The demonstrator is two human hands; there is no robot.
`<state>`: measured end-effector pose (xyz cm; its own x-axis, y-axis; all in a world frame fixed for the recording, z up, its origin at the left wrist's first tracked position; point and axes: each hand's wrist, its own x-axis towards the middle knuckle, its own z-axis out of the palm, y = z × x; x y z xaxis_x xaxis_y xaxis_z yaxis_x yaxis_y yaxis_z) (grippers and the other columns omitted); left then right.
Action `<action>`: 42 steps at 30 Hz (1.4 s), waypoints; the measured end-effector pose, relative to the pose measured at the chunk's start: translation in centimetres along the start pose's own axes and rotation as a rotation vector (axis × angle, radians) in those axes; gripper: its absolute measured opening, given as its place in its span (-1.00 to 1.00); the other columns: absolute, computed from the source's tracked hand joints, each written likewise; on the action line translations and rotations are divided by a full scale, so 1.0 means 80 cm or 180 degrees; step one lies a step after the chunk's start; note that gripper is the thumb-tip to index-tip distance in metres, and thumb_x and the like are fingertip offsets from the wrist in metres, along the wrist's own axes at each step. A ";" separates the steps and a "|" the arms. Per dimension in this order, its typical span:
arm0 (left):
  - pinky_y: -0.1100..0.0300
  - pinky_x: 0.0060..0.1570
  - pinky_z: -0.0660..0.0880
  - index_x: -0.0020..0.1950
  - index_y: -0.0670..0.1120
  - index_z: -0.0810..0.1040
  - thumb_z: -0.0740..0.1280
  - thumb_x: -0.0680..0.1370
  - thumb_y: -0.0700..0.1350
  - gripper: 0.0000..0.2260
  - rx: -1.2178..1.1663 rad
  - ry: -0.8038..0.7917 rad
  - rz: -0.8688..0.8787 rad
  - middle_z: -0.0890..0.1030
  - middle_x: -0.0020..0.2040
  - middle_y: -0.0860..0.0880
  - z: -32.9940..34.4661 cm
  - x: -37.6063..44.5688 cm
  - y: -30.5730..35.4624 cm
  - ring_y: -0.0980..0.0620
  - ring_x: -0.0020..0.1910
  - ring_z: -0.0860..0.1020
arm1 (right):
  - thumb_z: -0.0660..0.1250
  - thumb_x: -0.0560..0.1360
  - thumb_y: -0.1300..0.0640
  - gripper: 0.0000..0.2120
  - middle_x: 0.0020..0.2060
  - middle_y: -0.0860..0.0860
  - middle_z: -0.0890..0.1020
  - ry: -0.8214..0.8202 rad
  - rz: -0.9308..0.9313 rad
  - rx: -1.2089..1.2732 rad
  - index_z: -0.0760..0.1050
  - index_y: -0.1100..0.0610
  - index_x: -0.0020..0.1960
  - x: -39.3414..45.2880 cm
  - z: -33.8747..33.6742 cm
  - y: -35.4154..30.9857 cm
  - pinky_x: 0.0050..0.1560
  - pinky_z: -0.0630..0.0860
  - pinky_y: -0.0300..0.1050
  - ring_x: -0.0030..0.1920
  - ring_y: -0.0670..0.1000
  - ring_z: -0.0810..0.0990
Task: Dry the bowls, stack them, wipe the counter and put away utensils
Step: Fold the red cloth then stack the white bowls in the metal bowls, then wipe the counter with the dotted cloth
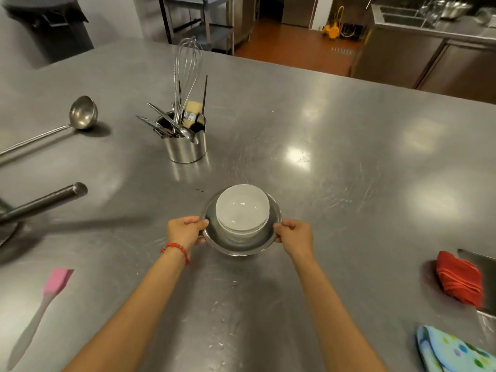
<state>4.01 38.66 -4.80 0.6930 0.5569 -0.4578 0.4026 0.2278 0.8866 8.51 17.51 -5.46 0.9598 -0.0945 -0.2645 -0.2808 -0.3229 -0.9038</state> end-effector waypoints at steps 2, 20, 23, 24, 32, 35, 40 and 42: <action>0.35 -0.61 0.48 -0.29 -0.15 0.54 0.36 0.45 -0.35 -0.85 -0.0004 0.0005 0.0017 0.56 -0.35 -0.07 -0.021 0.020 0.004 0.11 -0.55 0.55 | 0.31 0.42 0.33 -0.85 -0.50 0.06 0.51 0.0003 0.0049 0.0015 0.56 0.33 -0.31 -0.001 0.030 -0.005 -0.32 0.55 -0.29 -0.45 -0.05 0.50; 0.07 -0.20 0.51 0.12 -0.30 0.52 0.36 0.45 -0.32 -0.75 0.0082 -0.0096 -0.0234 0.57 -0.25 -0.09 -0.133 0.168 0.031 -0.01 -0.32 0.55 | 0.31 0.45 0.29 -0.83 -0.26 0.34 0.63 0.0378 0.0387 0.0046 0.55 0.44 -0.14 0.005 0.220 -0.039 0.00 0.56 0.24 -0.31 0.12 0.52; 0.06 -0.17 0.53 0.12 -0.29 0.54 0.37 0.46 -0.30 -0.75 0.0151 -0.0109 -0.0170 0.61 -0.18 -0.13 -0.135 0.177 0.030 -0.03 -0.28 0.57 | 0.32 0.46 0.27 -0.82 -0.26 0.32 0.63 0.0329 0.0358 0.0091 0.56 0.43 -0.13 0.006 0.221 -0.040 -0.05 0.61 0.12 -0.29 0.17 0.56; 0.03 -0.10 0.54 0.13 -0.28 0.54 0.37 0.46 -0.29 -0.75 0.0189 -0.0073 -0.0134 0.62 -0.11 -0.18 -0.134 0.178 0.030 -0.07 -0.22 0.58 | 0.32 0.46 0.27 -0.82 -0.30 0.30 0.62 0.0284 0.0324 0.0104 0.55 0.43 -0.12 0.006 0.220 -0.040 -0.13 0.63 0.01 -0.30 0.13 0.55; 0.19 0.12 0.41 0.17 -0.15 0.56 0.35 0.48 -0.20 -0.73 0.0683 0.0287 0.1187 0.61 0.13 -0.14 -0.116 0.116 0.046 0.03 0.05 0.53 | 0.34 0.47 0.12 -0.65 -0.04 0.14 0.64 0.0191 0.0112 0.0162 0.50 0.17 0.23 -0.019 0.161 -0.022 0.11 0.55 0.08 -0.03 0.09 0.62; 0.19 0.06 0.41 0.13 -0.12 0.59 0.35 0.48 -0.21 -0.77 0.1053 0.0145 0.1734 0.61 0.13 -0.13 -0.088 0.070 0.047 -0.03 0.05 0.54 | 0.35 0.46 0.13 -0.66 -0.16 -0.02 0.64 0.0330 -0.0028 0.0176 0.51 0.16 0.22 -0.036 0.116 -0.001 0.03 0.56 -0.21 -0.12 -0.05 0.61; 0.07 0.11 0.45 0.08 -0.24 0.59 0.40 0.43 -0.30 -0.77 0.1859 -0.0534 0.2701 0.62 0.09 -0.20 -0.010 -0.031 0.011 -0.10 0.08 0.56 | 0.35 0.48 0.15 -0.67 0.14 0.11 0.61 0.0586 -0.0355 -0.0395 0.50 0.20 0.22 -0.073 0.012 0.038 0.20 0.41 -0.19 0.12 0.03 0.56; -0.02 0.17 0.44 0.09 -0.27 0.59 0.42 0.41 -0.31 -0.74 0.2276 -0.0851 0.2864 0.61 0.10 -0.25 0.029 -0.073 -0.017 -0.19 0.11 0.56 | 0.34 0.48 0.14 -0.67 0.19 0.12 0.57 0.0638 -0.0423 -0.0644 0.49 0.20 0.23 -0.091 -0.039 0.057 0.29 0.38 -0.05 0.20 0.09 0.52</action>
<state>0.79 33.26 -3.47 0.9675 0.0842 0.2383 -0.1102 -0.7081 0.6975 0.23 13.78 -6.61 0.9746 -0.2162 -0.0586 -0.1664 -0.5238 -0.8354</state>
